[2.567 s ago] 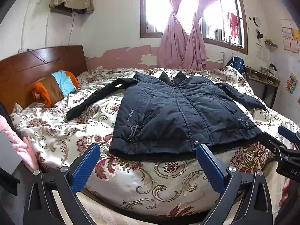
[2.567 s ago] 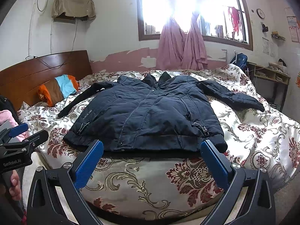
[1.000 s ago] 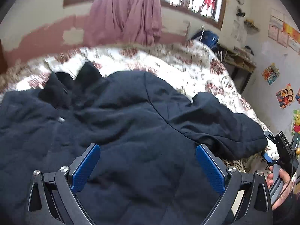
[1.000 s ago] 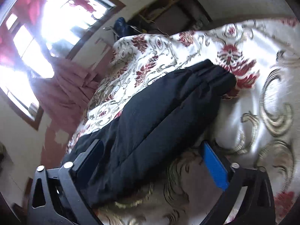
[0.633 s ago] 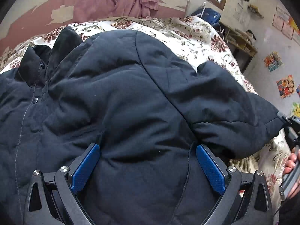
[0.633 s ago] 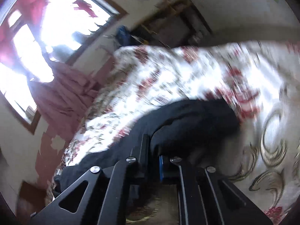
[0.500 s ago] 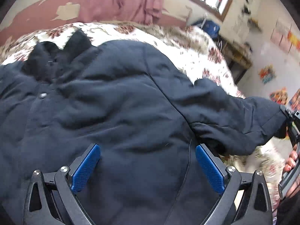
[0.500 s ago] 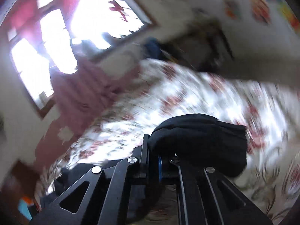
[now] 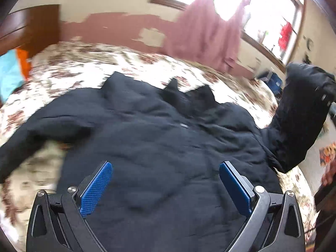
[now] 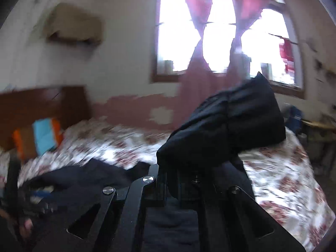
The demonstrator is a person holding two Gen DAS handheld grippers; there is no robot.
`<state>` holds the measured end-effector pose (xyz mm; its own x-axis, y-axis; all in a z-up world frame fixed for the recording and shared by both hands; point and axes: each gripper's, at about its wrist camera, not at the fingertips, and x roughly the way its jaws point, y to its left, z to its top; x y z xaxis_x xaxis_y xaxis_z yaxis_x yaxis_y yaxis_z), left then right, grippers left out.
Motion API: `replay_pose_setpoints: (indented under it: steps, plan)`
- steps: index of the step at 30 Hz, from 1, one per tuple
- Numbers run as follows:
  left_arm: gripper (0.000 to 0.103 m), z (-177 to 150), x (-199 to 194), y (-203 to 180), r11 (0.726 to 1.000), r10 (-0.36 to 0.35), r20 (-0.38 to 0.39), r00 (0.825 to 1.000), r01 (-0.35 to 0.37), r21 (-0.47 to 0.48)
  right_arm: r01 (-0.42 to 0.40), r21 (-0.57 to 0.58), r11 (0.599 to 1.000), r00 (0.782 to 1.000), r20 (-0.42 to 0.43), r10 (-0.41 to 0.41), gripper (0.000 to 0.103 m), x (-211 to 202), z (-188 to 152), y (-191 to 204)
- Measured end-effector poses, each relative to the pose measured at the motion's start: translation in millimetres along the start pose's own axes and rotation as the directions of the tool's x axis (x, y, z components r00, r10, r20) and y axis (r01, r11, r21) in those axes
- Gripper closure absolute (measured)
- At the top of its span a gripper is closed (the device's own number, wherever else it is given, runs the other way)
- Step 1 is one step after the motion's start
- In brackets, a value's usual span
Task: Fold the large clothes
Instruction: 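Grasp the jacket sleeve cuff with the right gripper and lift it, then lay the sleeve across the jacket body and open the right gripper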
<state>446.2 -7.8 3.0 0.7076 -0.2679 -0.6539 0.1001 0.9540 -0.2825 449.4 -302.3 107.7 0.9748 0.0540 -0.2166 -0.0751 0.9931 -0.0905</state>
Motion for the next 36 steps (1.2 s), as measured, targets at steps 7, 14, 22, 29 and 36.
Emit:
replay_pose_setpoints:
  steps: [7, 14, 22, 29, 36]
  plan:
    - [0.001, -7, -32, 76, 0.993, 0.094, 0.039, 0.995, -0.091, -0.071, -0.140, -0.277, 0.951, 0.966, -0.249, 0.069, 0.096, 42, -63, 141]
    - [0.001, -21, -29, 101, 0.991, 0.088, 0.038, 0.995, -0.084, -0.104, -0.360, -0.344, 0.867, 0.809, -0.578, 0.107, 0.032, 68, -150, 192]
    - [0.001, -17, -7, 64, 0.999, 0.009, 0.075, 0.997, -0.005, -0.050, -0.359, -0.209, 0.910, 0.862, -0.448, 0.237, 0.026, -26, -104, 119]
    - [0.000, -18, 50, 0, 0.992, 0.062, 0.043, 0.997, -0.067, 0.108, -0.012, -0.046, 0.999, 0.940, -0.341, -0.004, 0.028, -41, -97, -17]
    - [0.000, -40, 104, -17, 0.942, 0.269, -0.037, 0.962, -0.255, 0.219, 0.116, 0.172, 0.978, 0.873, -0.488, -0.018, 0.074, 4, -165, -91]
